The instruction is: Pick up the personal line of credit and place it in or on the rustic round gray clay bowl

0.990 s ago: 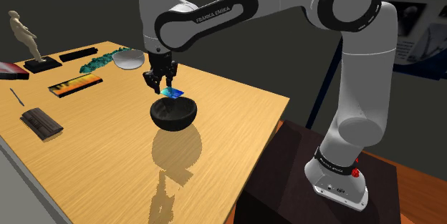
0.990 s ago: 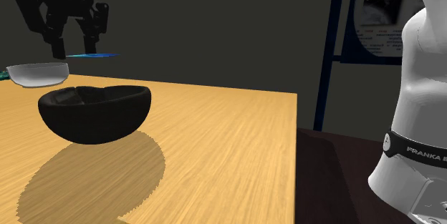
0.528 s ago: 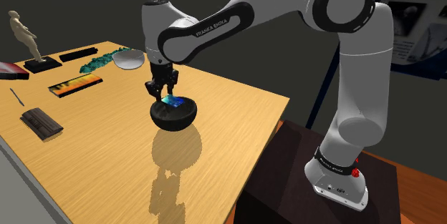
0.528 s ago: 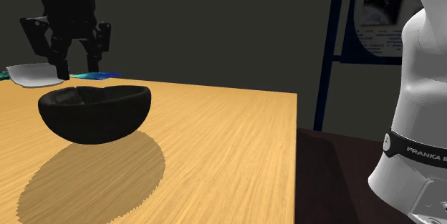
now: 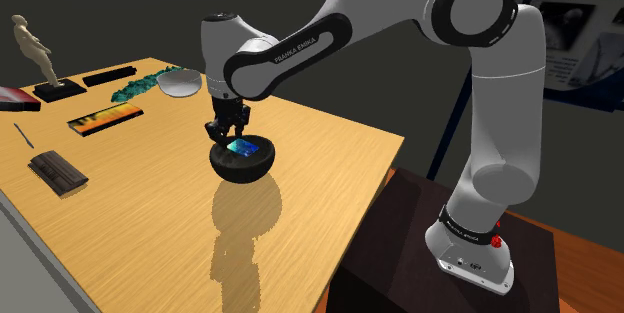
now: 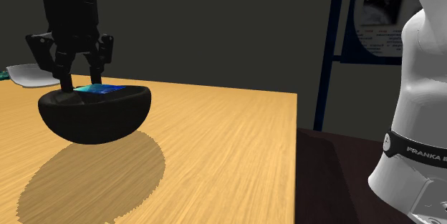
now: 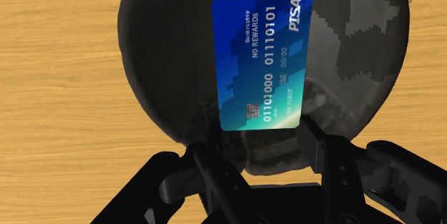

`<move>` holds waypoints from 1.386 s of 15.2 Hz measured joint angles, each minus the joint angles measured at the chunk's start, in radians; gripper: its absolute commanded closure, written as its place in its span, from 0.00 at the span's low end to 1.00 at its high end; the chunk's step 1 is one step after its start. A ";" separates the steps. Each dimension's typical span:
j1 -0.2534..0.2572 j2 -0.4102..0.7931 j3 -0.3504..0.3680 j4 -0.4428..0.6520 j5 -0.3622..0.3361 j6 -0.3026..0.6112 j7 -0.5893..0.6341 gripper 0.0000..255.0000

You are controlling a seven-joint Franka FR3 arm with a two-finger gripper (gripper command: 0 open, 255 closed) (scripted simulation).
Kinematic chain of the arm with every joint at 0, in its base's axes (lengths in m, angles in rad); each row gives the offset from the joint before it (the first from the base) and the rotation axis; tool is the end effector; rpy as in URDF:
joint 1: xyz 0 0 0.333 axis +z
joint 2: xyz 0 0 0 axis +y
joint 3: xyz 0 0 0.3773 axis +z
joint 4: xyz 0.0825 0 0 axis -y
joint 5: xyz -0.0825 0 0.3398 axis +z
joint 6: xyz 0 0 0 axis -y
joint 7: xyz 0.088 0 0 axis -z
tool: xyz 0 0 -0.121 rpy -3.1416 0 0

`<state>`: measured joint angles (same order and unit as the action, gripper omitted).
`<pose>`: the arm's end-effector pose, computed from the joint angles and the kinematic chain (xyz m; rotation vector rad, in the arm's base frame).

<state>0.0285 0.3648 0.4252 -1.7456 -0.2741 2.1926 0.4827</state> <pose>0.5956 0.2379 0.4564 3.1085 0.1312 0.2281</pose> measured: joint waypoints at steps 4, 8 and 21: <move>0.000 0.000 0.000 -0.001 0.000 0.001 0.000 0.00; 0.000 0.000 0.000 -0.001 0.000 0.001 0.000 0.00; -0.008 -0.063 0.017 0.040 0.038 -0.097 -0.023 0.00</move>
